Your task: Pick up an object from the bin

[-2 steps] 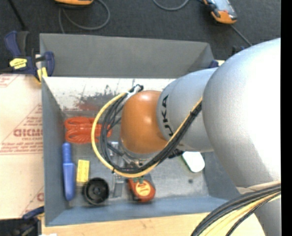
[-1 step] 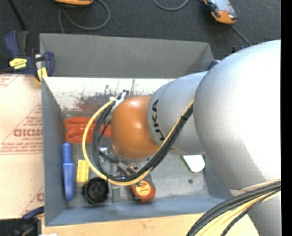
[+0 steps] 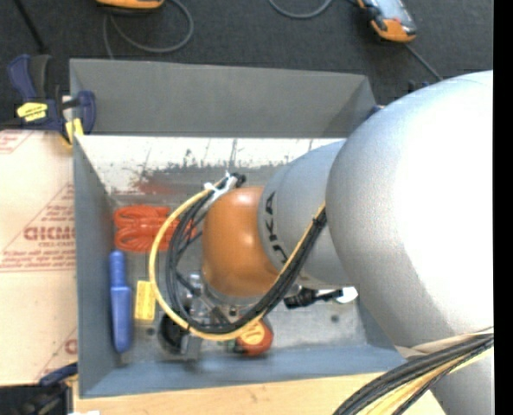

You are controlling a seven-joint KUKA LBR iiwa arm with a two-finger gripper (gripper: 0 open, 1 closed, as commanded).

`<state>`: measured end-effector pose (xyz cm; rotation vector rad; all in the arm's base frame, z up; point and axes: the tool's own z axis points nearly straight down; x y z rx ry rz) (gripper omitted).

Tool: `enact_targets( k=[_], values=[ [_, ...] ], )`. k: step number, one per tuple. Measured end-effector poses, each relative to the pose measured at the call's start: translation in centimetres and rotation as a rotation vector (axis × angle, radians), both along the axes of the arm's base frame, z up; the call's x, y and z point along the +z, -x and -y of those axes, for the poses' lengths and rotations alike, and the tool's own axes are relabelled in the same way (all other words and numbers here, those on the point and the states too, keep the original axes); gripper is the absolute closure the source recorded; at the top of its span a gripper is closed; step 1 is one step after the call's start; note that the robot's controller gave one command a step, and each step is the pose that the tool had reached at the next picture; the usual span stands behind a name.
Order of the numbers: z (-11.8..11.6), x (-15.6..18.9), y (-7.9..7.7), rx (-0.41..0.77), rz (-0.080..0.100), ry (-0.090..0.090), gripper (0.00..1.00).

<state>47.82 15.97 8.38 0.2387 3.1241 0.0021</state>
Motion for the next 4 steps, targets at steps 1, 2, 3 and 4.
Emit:
enact_targets(
  k=[1, 2, 3, 4],
  values=[
    [0.0, 0.0, 0.0, 0.001, 0.0, 0.0, 1.0],
    [-0.3, 4.8, -0.9, -0.012, -0.012, 0.002, 1.0],
    [-0.5, 9.5, -1.2, -0.016, -0.005, -0.001, 1.0],
    [1.4, 14.8, -1.5, -0.017, -0.013, 0.002, 1.0]
  ],
)
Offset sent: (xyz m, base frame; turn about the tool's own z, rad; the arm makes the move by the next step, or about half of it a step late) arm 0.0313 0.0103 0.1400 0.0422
